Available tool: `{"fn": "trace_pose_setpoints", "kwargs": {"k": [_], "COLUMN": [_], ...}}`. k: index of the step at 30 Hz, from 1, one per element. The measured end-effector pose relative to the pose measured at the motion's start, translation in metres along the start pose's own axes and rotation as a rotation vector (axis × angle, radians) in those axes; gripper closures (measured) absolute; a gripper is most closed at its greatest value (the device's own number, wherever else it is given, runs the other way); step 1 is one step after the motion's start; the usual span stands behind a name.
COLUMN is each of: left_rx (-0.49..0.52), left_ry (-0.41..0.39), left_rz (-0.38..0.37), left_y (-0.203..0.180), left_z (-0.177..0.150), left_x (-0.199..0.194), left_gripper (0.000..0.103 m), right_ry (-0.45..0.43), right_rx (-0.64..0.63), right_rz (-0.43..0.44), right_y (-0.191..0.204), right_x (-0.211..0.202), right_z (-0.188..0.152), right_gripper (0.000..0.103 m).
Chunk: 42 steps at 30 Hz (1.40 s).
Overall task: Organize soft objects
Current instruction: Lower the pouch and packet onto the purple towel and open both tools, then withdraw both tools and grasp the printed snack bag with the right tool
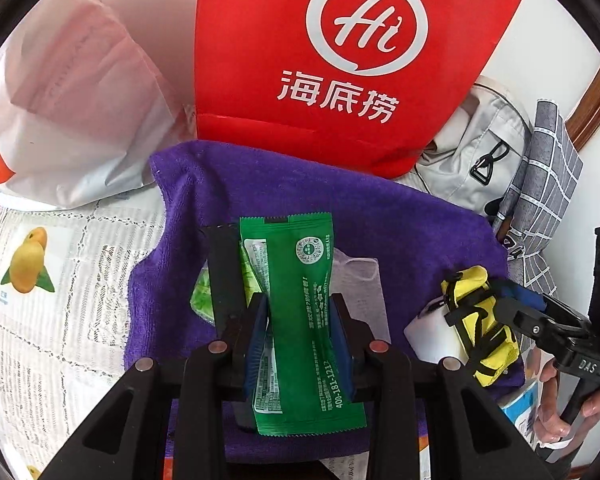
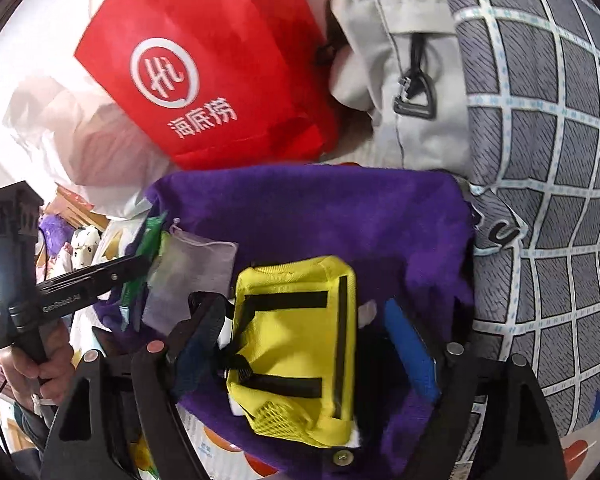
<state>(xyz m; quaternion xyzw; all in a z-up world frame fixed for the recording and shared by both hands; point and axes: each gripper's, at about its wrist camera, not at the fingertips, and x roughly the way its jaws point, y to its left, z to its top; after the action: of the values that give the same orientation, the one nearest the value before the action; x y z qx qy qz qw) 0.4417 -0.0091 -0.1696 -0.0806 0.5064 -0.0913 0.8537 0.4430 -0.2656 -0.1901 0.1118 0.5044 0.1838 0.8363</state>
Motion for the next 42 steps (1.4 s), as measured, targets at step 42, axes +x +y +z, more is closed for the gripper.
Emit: {"fn": "trace_pose_setpoints", "kwargs": {"k": [42], "left_rx": [-0.067], "left_ry": [-0.052], "left_rz": [0.022], "left_y": [0.046], "left_z": [-0.097], "left_x": [-0.119], "left_gripper": [0.044], "right_ry": [0.093], "right_rx": [-0.274], "right_rz": [-0.040], "right_y": [0.141], "right_x": [-0.029], "right_z": [-0.165], "right_gripper": [0.032]}}
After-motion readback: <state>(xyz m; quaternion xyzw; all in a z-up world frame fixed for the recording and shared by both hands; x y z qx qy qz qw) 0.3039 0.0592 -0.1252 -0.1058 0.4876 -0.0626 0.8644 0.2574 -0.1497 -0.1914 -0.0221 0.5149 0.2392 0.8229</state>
